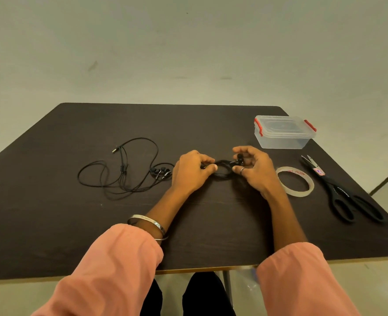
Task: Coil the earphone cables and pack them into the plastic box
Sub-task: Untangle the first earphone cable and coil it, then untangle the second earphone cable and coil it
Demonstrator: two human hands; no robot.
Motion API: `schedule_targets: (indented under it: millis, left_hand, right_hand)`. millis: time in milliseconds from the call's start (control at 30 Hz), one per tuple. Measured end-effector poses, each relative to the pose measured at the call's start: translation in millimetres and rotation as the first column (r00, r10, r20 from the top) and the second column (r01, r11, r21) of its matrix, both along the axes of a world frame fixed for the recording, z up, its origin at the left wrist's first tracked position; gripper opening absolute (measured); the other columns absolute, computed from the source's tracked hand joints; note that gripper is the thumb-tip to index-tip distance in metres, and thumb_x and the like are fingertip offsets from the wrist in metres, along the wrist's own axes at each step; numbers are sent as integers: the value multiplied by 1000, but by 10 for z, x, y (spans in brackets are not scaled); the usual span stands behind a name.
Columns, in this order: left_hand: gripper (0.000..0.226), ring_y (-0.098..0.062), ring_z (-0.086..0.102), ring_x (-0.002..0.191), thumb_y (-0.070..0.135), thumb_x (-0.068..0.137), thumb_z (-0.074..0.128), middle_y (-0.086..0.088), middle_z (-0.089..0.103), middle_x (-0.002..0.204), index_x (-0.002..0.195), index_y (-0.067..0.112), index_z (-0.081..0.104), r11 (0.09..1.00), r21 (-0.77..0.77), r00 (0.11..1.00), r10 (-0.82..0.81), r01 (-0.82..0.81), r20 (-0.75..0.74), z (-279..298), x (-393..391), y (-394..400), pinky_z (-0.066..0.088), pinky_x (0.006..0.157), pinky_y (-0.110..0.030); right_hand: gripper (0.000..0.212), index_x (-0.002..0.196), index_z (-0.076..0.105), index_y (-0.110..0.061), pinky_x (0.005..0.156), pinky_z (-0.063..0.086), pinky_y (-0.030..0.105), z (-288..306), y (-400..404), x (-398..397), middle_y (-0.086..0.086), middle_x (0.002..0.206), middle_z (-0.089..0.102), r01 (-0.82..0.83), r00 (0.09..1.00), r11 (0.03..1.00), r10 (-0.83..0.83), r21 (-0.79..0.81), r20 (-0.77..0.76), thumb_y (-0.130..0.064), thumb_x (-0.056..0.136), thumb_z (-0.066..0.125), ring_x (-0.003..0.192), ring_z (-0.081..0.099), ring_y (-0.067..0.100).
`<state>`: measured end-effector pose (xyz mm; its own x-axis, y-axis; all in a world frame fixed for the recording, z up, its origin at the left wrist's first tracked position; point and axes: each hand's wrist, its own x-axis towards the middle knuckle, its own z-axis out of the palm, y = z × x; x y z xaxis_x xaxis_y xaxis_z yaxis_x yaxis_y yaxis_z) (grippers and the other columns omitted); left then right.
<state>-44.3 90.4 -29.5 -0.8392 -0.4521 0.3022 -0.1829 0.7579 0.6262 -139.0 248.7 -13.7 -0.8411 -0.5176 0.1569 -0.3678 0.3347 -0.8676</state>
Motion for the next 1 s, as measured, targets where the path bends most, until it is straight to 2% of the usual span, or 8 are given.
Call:
schedule_targets:
  millis: [200,333,400,533,667,800,900,1000]
  left_hand:
    - [27,-6,57,90,37,86,67,5,66,106,109,24,72,1000,13,1000,20,-20,-5,23,2,19,40,69,-23]
    - [26,-4,55,87,38,86,66,8,63,97,107,25,72,1000,16,1000,24,-23,-19,25,19,18,38,69,-21]
    - [26,-3,53,84,40,86,65,11,58,91,107,25,72,999,25,999,21,-21,-33,14,22,13,37,67,-21]
    - [26,0,49,78,43,88,62,15,52,84,106,28,72,1000,16,998,8,-7,-64,4,26,13,37,65,-21]
    - [26,-1,50,78,47,88,60,14,54,87,104,30,73,1000,11,998,2,-1,-68,-9,19,1,39,65,-23]
    - [24,0,49,71,44,89,60,15,53,84,101,29,74,999,37,994,-6,10,-108,-2,28,13,39,63,-22]
    - [21,-3,52,76,39,90,60,11,57,84,98,26,74,998,69,985,1,11,-174,1,36,9,43,69,-25]
    - [17,-8,58,80,30,91,62,4,65,84,95,20,75,993,116,949,35,1,-315,13,77,0,48,72,-27]
  right_hand:
    - [39,100,65,-22,89,50,24,7,40,-32,-6,106,64,107,988,992,-114,-62,-104,12,81,61,98,59,9]
    - [42,90,62,-26,77,46,17,-10,40,-47,-3,109,61,51,997,994,-44,95,-71,15,82,58,100,57,12]
    - [43,87,59,-26,77,45,14,1,59,-24,-3,111,60,-20,998,996,25,82,-55,16,80,57,102,57,11]
    - [34,89,55,-16,98,44,29,36,97,16,-2,121,58,-149,989,988,149,39,7,15,78,58,112,54,11]
    - [23,86,52,-10,90,46,22,76,82,55,1,120,58,-160,986,986,162,-43,38,13,83,51,103,55,8]
    - [10,85,54,-8,93,48,33,42,73,14,0,116,62,-105,993,989,110,-100,46,2,88,54,107,58,15]
    - [2,90,58,-10,88,47,29,17,38,-2,-5,106,65,-34,999,985,39,-167,30,-11,90,60,102,59,10]
    - [4,91,58,-17,82,47,26,20,-21,31,-13,91,62,81,990,977,-102,-197,-99,-19,91,62,91,59,4]
